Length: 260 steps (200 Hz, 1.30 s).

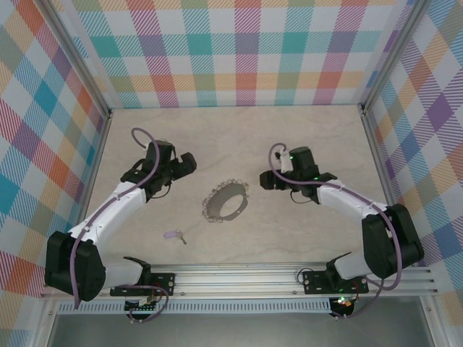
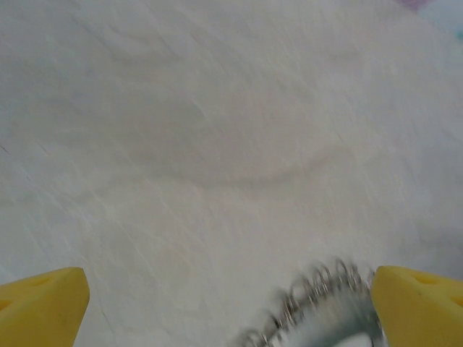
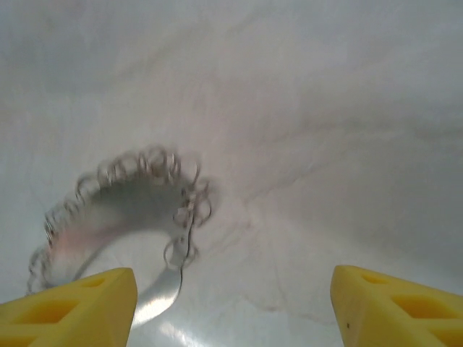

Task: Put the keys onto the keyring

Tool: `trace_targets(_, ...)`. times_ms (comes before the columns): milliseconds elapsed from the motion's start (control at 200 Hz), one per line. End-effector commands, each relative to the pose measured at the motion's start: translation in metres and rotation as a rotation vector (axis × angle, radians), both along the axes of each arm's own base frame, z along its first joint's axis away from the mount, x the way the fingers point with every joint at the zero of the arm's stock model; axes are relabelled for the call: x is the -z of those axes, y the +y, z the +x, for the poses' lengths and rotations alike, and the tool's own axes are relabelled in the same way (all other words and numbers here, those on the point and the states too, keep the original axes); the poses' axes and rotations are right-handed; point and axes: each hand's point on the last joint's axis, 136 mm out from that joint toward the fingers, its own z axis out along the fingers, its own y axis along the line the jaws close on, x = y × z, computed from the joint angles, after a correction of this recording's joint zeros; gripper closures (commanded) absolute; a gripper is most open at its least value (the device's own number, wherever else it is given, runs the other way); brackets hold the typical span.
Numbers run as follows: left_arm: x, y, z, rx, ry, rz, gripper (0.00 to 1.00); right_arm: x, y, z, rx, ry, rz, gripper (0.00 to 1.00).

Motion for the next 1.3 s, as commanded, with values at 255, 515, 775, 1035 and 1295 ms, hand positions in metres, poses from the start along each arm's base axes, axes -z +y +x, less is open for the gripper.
trace_targets(255, 0.005, -0.022, -0.016, 0.023, 0.089, -0.053, 0.00, 0.054, 0.030, -0.025, -0.232, 0.031, -0.341, 0.35)
trace_targets(515, 0.006, -0.020, -0.013, 0.018, 0.095, -0.030, 0.00, 0.066, 0.061, -0.026, -0.346, 0.016, -0.381, 0.38)
trace_targets(775, 0.006, -0.022, -0.010, 0.026, 0.092, -0.034, 0.00, 0.077, 0.068, -0.026, -0.369, 0.029, -0.397, 0.42)
trace_targets(1035, -0.002, -0.024, -0.008, 0.032, 0.075, -0.042, 0.00, 0.080, 0.072, -0.018, -0.364, 0.021, -0.407, 0.48)
trace_targets(1295, -0.005, -0.024, -0.008, 0.029, 0.066, -0.050, 0.00, 0.084, 0.077, -0.010, -0.377, 0.018, -0.423, 0.51)
